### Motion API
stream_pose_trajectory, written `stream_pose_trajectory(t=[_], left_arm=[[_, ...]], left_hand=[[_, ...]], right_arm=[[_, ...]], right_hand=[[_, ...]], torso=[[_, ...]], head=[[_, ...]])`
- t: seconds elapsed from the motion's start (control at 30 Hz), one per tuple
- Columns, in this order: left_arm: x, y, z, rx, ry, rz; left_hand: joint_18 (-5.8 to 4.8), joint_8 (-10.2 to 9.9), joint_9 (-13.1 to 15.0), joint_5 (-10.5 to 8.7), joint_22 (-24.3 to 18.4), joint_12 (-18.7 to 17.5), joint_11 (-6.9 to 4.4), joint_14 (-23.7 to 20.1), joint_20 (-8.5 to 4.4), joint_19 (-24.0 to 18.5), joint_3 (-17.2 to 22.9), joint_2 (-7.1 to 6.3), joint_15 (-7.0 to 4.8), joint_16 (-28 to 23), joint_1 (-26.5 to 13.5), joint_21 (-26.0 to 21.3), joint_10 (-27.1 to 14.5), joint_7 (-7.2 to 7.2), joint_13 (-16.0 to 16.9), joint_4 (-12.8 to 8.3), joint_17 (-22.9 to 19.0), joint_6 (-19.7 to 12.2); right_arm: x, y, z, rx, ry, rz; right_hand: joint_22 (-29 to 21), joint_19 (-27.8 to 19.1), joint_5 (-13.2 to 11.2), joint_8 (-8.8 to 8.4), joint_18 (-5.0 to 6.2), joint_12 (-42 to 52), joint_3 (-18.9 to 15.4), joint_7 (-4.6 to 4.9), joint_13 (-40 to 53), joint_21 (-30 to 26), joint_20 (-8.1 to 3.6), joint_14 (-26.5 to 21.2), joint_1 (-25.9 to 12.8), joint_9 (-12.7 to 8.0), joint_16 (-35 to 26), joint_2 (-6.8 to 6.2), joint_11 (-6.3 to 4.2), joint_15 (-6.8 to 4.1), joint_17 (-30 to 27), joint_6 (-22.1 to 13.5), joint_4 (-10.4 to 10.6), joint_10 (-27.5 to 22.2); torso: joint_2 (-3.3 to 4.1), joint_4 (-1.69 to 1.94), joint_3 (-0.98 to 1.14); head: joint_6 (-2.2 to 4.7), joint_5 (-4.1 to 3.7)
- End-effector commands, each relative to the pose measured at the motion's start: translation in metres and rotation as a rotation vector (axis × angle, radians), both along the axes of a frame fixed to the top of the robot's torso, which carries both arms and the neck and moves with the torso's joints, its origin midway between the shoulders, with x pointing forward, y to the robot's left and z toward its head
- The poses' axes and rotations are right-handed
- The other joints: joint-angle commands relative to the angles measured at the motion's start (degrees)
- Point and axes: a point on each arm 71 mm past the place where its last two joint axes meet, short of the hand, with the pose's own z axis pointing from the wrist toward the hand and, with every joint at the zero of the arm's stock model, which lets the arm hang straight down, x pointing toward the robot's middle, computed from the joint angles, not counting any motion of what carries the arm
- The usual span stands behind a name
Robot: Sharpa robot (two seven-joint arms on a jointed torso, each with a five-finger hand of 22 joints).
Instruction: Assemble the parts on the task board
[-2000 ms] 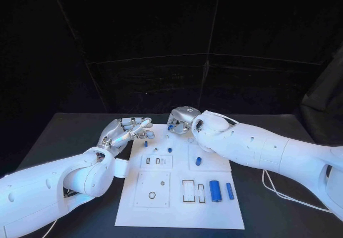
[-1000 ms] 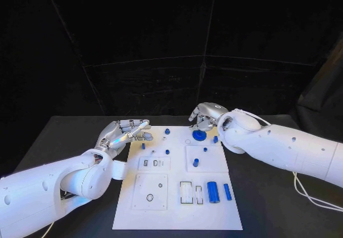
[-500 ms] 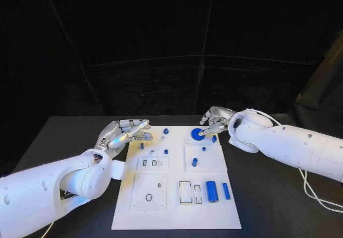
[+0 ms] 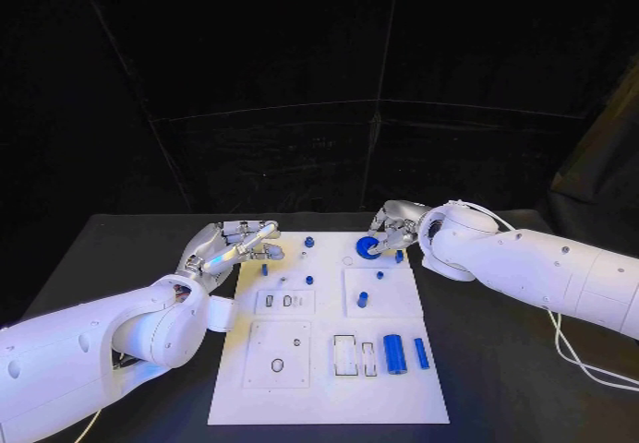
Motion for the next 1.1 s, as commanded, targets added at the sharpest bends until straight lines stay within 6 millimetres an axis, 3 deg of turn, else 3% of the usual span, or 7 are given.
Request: stream_pose_trajectory(t=[0.03,0.7,0.9,1.1], left_arm=[[0.0000,-0.0013,0.0014,-0.005,-0.007,-0.015],[0.0008,-0.0004,0.0007,-0.003,-0.002,-0.016],[0.0008,-0.0002,0.0005,-0.003,-0.001,-0.016],[0.0006,0.0000,0.0004,-0.002,0.002,-0.018]], left_hand=[[0.71,-0.3,-0.1,-0.26,0.0,-0.3,-0.13,-0.3,0.02,0.3,0.0,0.28,0.26,-0.4,0.2,0.3,-0.4,0.14,-0.1,-0.3,0.1,-0.3],[0.71,-0.3,-0.1,-0.26,0.0,-0.3,-0.13,-0.3,0.02,0.3,0.0,0.29,0.26,-0.4,0.2,0.3,-0.4,0.14,-0.1,-0.3,0.1,-0.3],[0.71,-0.3,-0.1,-0.26,0.0,-0.3,-0.13,-0.3,0.02,0.3,0.0,0.29,0.26,-0.4,0.2,0.3,-0.4,0.14,-0.1,-0.3,0.1,-0.3],[0.71,-0.3,-0.1,-0.26,0.0,-0.3,-0.13,-0.3,0.02,0.3,0.0,0.29,0.26,-0.4,0.2,0.3,-0.4,0.14,-0.1,-0.3,0.1,-0.3]], right_arm=[[-0.0001,0.0021,0.0010,-0.037,-0.008,0.023],[0.0014,0.0078,-0.0007,-0.091,-0.015,0.047],[0.0030,0.0090,-0.0013,-0.121,-0.027,0.048],[0.0030,0.0102,-0.0015,-0.167,-0.040,0.055]], right_hand=[[0.4,0.5,0.1,0.50,-0.62,2.6,-0.1,-0.16,2.7,0.3,0.09,3.2,0.7,0.1,0.3,0.26,-0.05,0.25,0.5,0.4,-0.3,0.7],[2.0,1.3,-0.2,1.29,-0.91,8.5,0.9,-0.20,8.9,1.0,0.11,3.5,2.4,0.0,1.2,1.67,-0.07,0.26,2.4,1.9,-1.7,2.4],[2.2,1.3,-1.8,1.42,-0.95,9.2,2.3,-0.16,9.9,1.2,0.12,3.5,3.4,-0.1,1.4,2.71,-0.07,0.27,2.7,2.9,-2.6,2.4],[2.6,1.5,-1.9,1.43,-1.00,9.7,3.2,-0.15,10.4,1.3,0.13,3.5,3.9,-0.2,1.5,2.82,-0.08,0.27,3.0,3.7,-3.3,2.6]], torso=[[0.01,-0.08,-0.04],[0.15,0.19,-0.17],[0.15,0.27,-0.22],[0.19,0.32,-0.25]], head=[[-0.03,0.00],[-0.14,-0.28],[-0.23,-0.39],[-0.29,-0.51]])
